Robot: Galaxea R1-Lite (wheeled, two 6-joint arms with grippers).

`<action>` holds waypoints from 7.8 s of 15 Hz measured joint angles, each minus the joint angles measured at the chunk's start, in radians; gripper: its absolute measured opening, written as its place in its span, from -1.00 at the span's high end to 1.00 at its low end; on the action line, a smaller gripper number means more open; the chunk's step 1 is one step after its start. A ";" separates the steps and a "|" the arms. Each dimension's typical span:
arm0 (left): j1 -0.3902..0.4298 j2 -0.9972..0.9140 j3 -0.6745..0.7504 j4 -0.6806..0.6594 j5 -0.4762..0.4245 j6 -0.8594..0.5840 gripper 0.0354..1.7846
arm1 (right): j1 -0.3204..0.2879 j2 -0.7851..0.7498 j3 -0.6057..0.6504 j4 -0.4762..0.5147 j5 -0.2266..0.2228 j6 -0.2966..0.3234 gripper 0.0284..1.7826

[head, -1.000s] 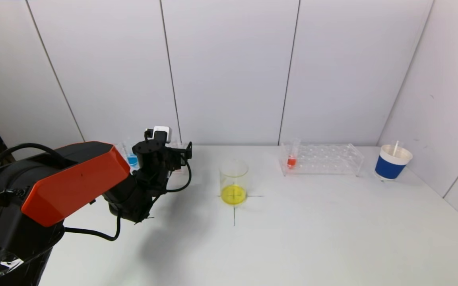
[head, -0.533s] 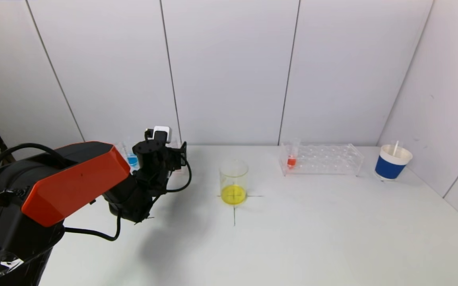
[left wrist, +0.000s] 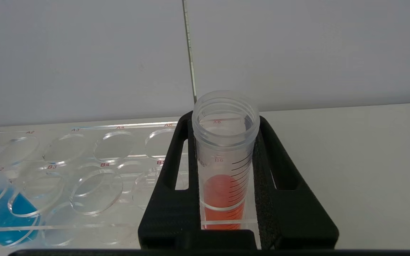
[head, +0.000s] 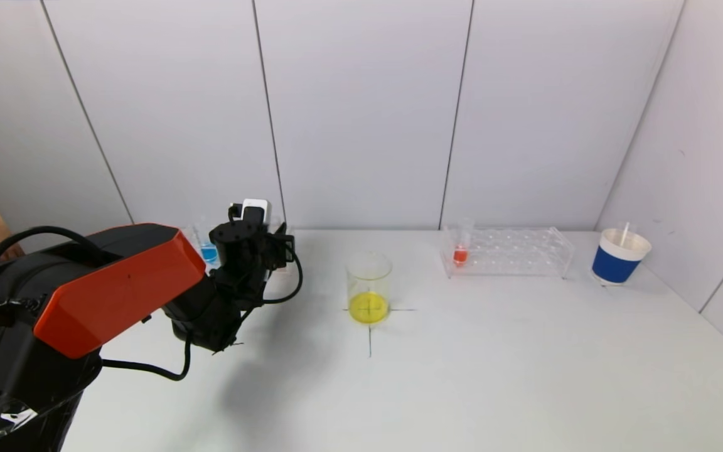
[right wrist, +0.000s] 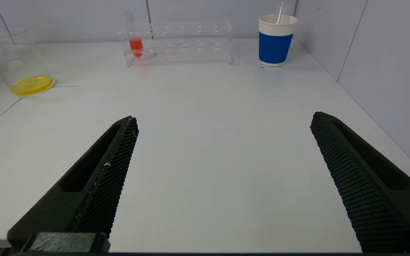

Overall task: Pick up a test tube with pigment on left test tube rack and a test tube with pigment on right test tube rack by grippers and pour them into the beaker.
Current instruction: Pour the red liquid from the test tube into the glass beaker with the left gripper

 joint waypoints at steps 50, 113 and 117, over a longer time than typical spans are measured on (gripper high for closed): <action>-0.064 -0.422 -0.317 0.729 -0.251 0.075 0.54 | 0.000 0.000 0.000 0.000 0.000 0.000 -0.98; -0.082 -0.267 -0.150 0.455 -1.004 1.090 0.54 | 0.000 0.000 0.000 0.000 0.000 0.000 -0.98; -0.073 -0.243 -0.151 0.453 -1.015 1.166 0.54 | 0.000 0.000 0.000 0.000 0.000 0.000 -0.98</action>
